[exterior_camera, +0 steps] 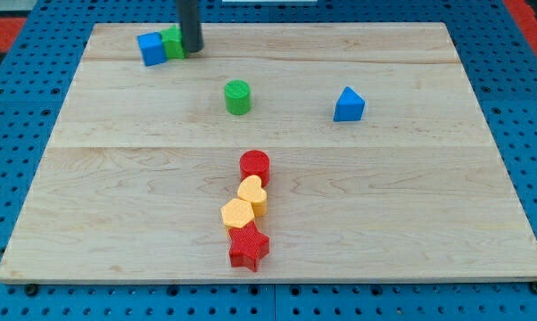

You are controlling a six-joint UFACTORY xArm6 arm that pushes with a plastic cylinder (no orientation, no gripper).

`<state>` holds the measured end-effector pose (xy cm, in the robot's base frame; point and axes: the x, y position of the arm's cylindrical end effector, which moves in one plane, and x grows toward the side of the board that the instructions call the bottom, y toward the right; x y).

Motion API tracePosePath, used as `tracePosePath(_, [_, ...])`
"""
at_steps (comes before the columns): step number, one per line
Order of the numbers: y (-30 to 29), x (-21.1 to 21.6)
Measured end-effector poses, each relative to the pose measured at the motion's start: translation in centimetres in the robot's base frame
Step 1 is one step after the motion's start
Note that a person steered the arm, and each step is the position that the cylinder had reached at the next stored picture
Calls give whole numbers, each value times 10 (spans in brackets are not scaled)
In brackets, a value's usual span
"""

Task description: Place the green circle diagonally below to the blue cube

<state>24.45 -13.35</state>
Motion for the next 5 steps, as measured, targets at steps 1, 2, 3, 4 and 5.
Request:
tracePosePath(1, [17,8])
tracePosePath(2, [73,78])
tracePosePath(3, [165,85])
tracePosePath(4, [178,121])
tracePosePath(5, [143,141])
